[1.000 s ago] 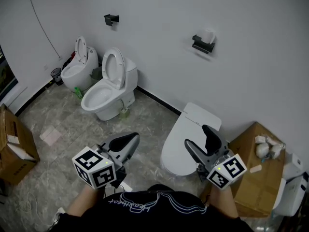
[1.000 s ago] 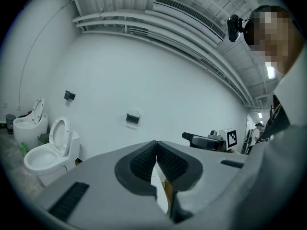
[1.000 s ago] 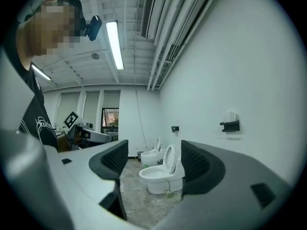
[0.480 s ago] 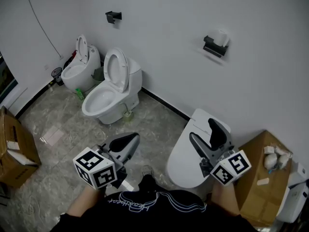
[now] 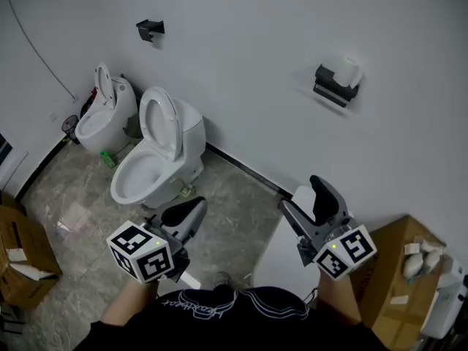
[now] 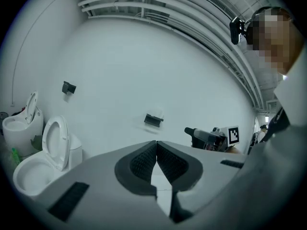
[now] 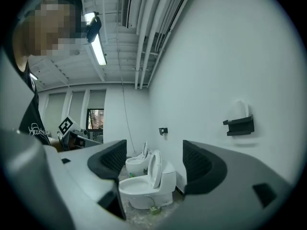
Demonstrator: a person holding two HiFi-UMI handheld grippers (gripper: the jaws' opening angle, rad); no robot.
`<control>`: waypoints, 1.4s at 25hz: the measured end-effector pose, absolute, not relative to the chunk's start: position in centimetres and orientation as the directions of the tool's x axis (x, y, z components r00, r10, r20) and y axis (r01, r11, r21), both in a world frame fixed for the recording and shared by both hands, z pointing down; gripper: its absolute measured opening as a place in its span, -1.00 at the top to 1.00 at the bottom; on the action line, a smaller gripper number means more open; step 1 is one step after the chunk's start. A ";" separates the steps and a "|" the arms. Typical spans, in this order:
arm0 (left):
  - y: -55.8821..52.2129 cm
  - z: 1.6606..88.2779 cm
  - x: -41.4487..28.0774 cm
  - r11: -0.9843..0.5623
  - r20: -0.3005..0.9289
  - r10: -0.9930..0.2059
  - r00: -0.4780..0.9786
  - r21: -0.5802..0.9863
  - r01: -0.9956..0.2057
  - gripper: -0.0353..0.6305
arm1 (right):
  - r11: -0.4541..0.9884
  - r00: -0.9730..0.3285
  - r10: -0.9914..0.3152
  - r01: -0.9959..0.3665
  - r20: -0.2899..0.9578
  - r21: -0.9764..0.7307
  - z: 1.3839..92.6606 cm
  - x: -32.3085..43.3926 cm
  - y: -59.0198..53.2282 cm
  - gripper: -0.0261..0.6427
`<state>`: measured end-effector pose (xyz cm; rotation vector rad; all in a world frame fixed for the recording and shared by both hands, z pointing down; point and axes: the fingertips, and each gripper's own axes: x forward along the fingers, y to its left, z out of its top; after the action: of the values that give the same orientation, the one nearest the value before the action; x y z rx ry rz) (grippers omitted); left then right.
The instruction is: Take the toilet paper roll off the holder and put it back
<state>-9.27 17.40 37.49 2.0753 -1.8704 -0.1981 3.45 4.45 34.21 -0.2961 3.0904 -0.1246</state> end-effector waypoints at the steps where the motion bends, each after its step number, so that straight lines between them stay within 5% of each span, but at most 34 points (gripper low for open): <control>1: 16.0 37.3 -10.2 -0.083 0.118 -0.985 0.130 0.339 -0.937 0.88 | 0.978 -0.980 -0.196 -0.193 -0.024 -0.083 34.3 2.7 3.3 -0.16; 14: 4.9 35.9 -12.8 -0.224 0.099 -0.959 0.266 0.311 -0.924 0.88 | 0.960 -0.961 -0.275 -0.275 -0.006 -0.055 33.2 -0.3 -5.2 -0.15; 35: -19.5 33.0 -16.2 -0.561 0.063 -0.798 0.599 0.285 -0.778 0.88 | 0.806 -0.806 -0.591 -0.591 -0.027 -0.003 28.3 -2.1 -24.7 -0.14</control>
<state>-16.16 -19.53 32.99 2.5461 -1.2878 -0.1054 -2.08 -24.71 28.34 -0.9691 2.9603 0.0089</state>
